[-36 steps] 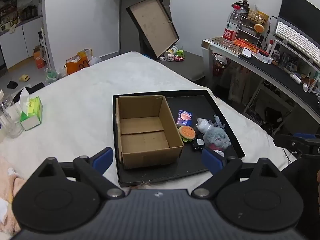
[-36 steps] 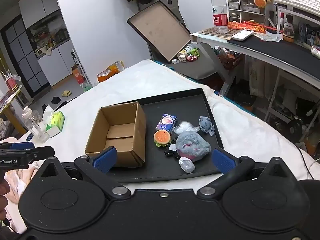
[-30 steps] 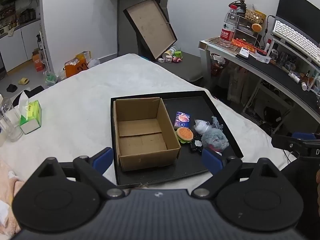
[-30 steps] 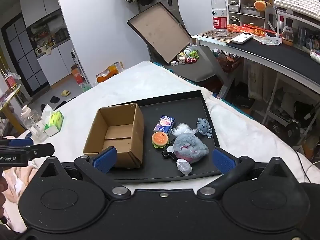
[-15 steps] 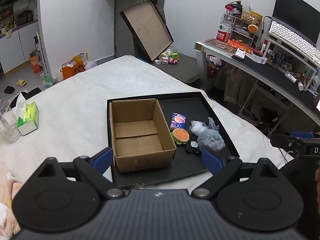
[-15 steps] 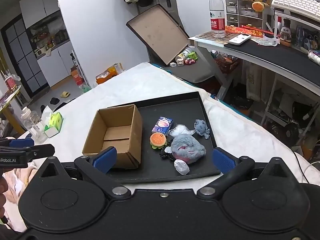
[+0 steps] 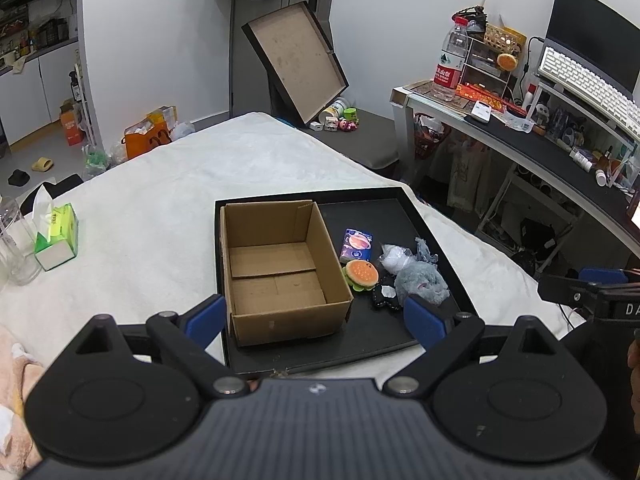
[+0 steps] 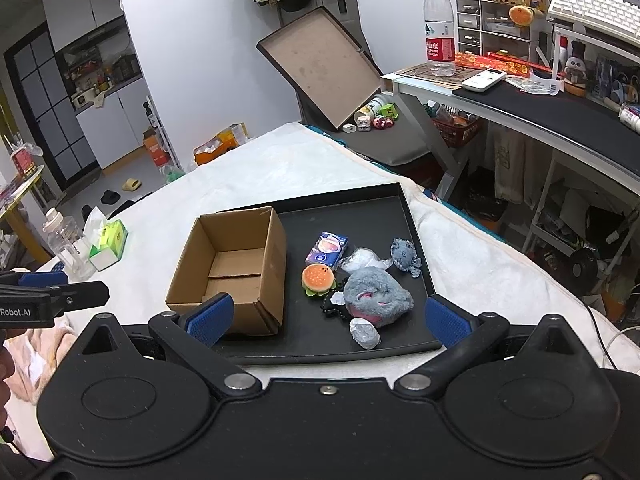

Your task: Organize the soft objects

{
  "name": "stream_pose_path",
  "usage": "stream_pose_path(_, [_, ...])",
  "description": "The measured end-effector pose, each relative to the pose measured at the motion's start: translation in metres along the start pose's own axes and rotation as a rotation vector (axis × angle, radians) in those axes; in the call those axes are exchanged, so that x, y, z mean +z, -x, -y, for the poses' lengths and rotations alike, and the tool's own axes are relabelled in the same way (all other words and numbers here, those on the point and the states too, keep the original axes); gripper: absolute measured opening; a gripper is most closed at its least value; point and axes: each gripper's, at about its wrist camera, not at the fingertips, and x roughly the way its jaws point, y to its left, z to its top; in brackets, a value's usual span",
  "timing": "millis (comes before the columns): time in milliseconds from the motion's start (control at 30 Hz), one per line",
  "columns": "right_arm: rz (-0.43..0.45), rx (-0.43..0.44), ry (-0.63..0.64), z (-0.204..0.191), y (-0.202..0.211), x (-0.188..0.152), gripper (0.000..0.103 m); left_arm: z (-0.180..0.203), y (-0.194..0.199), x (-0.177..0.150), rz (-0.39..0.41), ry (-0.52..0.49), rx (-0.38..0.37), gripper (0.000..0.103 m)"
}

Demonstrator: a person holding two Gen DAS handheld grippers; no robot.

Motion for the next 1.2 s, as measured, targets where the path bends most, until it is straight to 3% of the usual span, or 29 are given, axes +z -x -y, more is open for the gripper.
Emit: stream_pose_path(1200, [-0.003,-0.001,0.003,-0.0011,-0.0003,0.0,0.103,-0.0023,0.001,0.0013,0.002,0.007,0.005,0.095])
